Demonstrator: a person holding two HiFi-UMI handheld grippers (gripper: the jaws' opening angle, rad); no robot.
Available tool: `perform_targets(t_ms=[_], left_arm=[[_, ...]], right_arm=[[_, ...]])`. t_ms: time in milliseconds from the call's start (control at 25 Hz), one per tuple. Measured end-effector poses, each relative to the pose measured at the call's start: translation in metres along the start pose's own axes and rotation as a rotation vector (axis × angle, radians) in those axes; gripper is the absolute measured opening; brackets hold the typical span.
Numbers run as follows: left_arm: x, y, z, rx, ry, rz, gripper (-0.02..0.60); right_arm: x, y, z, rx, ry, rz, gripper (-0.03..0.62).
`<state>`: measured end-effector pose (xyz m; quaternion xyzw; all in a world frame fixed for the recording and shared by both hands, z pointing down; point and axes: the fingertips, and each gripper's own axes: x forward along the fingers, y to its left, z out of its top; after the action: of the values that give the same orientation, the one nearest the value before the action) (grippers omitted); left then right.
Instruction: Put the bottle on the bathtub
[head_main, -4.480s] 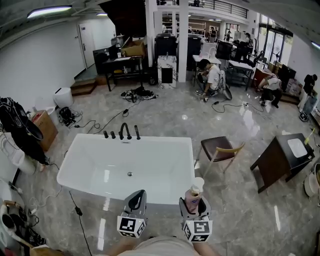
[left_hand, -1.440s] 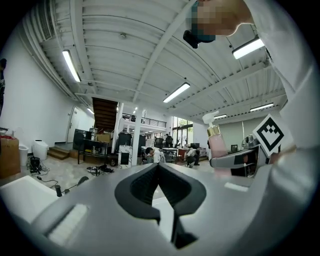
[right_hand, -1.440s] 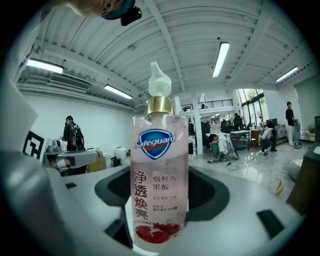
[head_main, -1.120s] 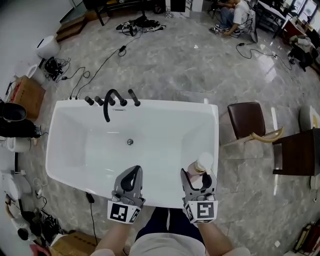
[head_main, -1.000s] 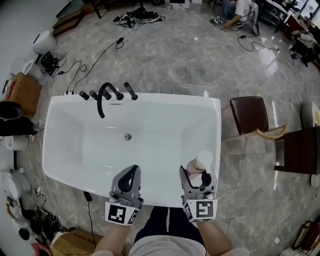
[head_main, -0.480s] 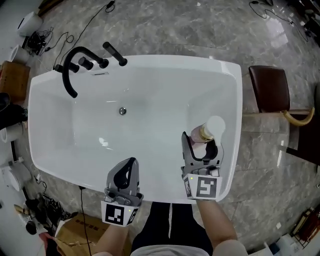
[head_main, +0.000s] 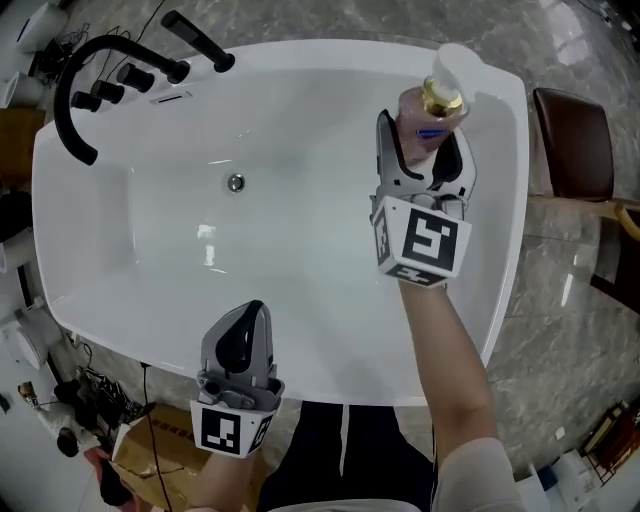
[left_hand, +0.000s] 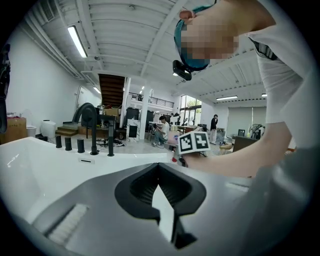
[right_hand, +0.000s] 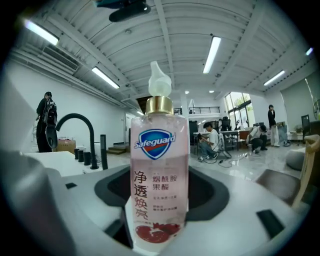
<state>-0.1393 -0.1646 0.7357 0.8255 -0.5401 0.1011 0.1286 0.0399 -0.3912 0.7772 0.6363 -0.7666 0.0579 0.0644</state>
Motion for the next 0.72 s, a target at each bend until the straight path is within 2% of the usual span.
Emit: perform_targets(t_ms=[200,360,560,720], left_arm=[[-0.004,-0.002,-0.023,-0.023,0.029,0.001,0.009],[-0.004,0.003,-0.027,-0.029,0.029,0.009,0.009],[0.003,0.014,-0.033,-0.034,0.018,0.025,0.009],[0.010,0.011,-0.038,-0.051,0.018,0.020,0.009]], right_arm=[[0.075,-0.018,0.006,-0.037,-0.032,-0.082,0.308],[0.122,-0.037,0.013,-0.043,-0.060,-0.155,0.308],[0.167,-0.056,0.017,-0.044,-0.058,-0.180,0.308],[0.175,-0.052,0.018,-0.029,-0.078,-0.185,0.308]])
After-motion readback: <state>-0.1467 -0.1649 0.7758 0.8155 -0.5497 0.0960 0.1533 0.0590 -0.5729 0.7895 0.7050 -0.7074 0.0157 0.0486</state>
